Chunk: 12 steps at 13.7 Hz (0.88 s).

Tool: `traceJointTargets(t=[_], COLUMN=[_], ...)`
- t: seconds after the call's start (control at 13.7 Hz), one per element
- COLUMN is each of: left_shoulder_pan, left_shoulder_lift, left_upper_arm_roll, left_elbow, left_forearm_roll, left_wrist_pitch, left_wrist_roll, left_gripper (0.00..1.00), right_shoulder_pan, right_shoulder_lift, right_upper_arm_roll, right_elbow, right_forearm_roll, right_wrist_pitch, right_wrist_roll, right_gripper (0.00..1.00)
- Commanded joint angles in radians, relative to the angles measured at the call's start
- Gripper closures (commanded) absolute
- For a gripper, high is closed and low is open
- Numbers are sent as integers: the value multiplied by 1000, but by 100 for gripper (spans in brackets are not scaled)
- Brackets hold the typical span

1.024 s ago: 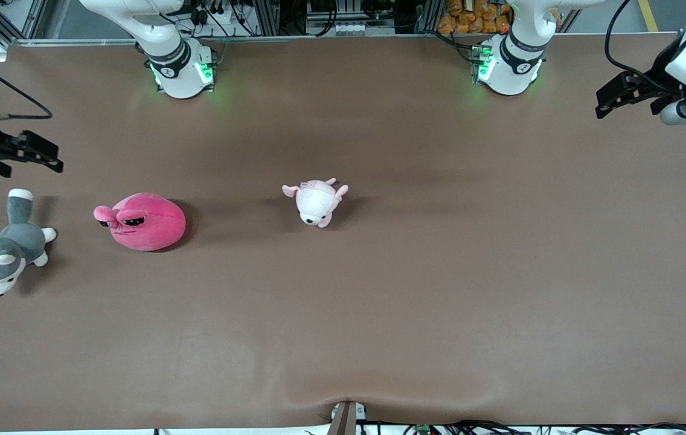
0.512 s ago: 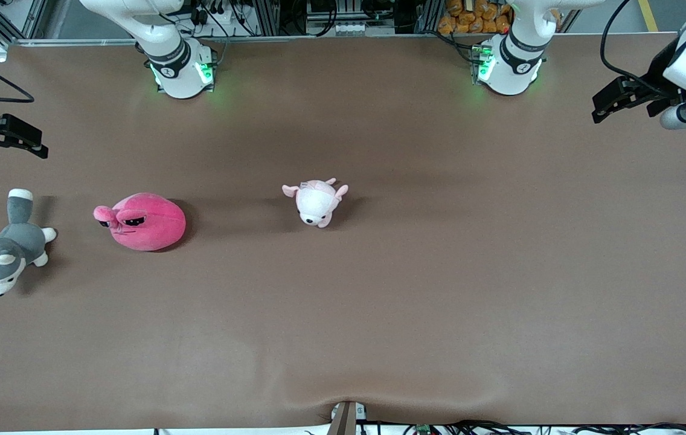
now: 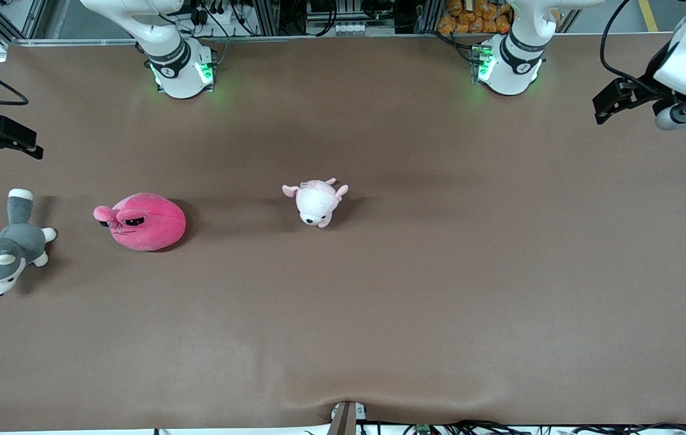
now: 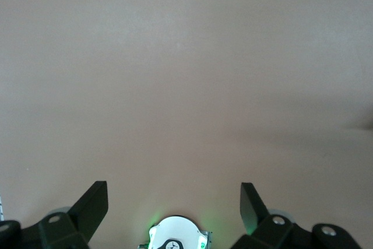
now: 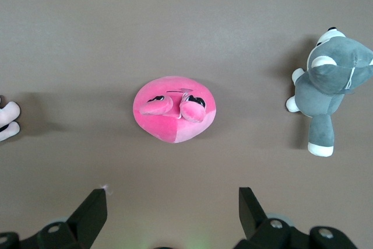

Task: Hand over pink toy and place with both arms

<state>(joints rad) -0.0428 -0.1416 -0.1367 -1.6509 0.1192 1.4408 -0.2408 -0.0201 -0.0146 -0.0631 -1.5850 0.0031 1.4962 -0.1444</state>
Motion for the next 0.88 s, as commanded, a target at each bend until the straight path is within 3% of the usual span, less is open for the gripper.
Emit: traceJointTargets(t=[0.0, 0.8], left_shoulder_pan=[0, 11], left_shoulder_lift=[14, 56], left_upper_arm_roll=[-14, -4], left_elbow=[33, 76], left_forearm_roll=[28, 17], left_wrist_pitch=[-23, -22], left_wrist_roll=[-6, 24], left_gripper=[0, 0], right_shoulder_pan=[-14, -11], right_shoulder_lift=[7, 5], right_upper_arm_roll=[9, 11], right_elbow=[11, 10], right_forearm_roll=[-3, 0], right_wrist_pitch=[-13, -25], right_wrist_roll=[-9, 2], right_gripper=[0, 0])
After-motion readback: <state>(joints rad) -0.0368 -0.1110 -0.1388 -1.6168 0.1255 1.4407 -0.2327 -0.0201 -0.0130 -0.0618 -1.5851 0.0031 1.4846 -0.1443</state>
